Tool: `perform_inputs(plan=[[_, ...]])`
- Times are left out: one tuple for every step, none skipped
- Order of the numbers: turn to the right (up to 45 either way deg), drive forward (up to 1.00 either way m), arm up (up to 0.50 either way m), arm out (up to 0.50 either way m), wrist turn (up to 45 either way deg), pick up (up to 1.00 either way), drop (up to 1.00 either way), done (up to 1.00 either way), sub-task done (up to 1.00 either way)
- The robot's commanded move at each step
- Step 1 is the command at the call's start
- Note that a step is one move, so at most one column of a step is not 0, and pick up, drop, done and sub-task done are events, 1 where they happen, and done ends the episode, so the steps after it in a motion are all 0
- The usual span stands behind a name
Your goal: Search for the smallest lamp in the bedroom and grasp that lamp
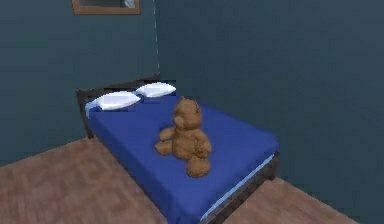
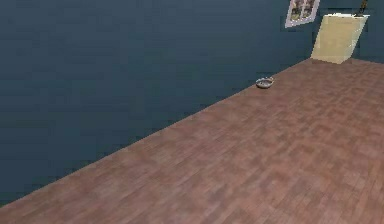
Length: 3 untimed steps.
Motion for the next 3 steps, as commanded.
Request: perform_inputs(plan=[[-45.0, 0.00, 0.00, 0.00, 0.0, 0.00, 0.00, 0.00, 0.00], [-45.0, 0.00, 0.00, 0.00, 0.0, 0.00, 0.00, 0.00, 0.00], [-45.0, 0.00, 0.00, 0.00, 0.0, 0.00, 0.00, 0.00, 0.00]])
